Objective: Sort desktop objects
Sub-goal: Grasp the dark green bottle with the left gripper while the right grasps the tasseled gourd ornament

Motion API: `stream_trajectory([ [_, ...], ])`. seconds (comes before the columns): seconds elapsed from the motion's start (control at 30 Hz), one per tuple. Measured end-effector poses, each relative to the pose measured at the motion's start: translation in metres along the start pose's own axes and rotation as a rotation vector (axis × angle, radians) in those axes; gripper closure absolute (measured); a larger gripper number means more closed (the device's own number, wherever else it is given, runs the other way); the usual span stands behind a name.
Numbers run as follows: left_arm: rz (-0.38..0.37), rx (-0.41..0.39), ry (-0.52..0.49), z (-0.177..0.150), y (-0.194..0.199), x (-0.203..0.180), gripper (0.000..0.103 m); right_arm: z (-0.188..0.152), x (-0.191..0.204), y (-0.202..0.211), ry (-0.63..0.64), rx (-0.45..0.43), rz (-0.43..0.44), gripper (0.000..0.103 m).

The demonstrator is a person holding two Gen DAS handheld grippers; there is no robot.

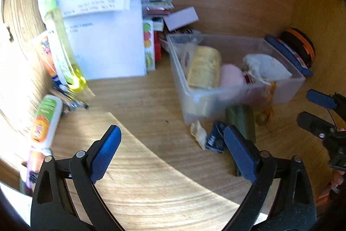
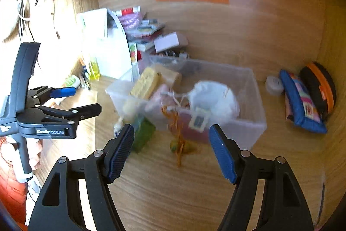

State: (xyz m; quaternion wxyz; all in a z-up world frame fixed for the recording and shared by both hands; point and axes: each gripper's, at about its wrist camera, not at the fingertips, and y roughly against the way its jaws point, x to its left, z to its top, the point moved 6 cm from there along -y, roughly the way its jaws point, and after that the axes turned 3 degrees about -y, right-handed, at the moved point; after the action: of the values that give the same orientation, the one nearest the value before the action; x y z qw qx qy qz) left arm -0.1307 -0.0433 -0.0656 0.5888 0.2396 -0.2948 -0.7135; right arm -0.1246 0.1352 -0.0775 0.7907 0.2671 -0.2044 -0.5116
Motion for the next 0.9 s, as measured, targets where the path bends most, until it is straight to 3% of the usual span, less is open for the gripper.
stream_trajectory([
  [0.2, -0.031, 0.018, -0.052, -0.004, -0.008, -0.031, 0.006, -0.017, -0.013, -0.015, 0.006, 0.069, -0.036, 0.035],
  [0.47, -0.042, 0.043, -0.079, 0.000, -0.026, -0.058, 0.006, -0.027, -0.022, -0.040, 0.041, 0.155, -0.007, 0.035],
  [0.8, -0.074, 0.076, -0.082, 0.006, -0.044, -0.067, 0.007, -0.024, -0.021, -0.067, 0.075, 0.211, 0.027, 0.047],
  [0.9, -0.087, 0.087, -0.098, 0.008, -0.050, -0.072, 0.016, -0.025, -0.016, -0.075, 0.096, 0.218, 0.018, 0.051],
])
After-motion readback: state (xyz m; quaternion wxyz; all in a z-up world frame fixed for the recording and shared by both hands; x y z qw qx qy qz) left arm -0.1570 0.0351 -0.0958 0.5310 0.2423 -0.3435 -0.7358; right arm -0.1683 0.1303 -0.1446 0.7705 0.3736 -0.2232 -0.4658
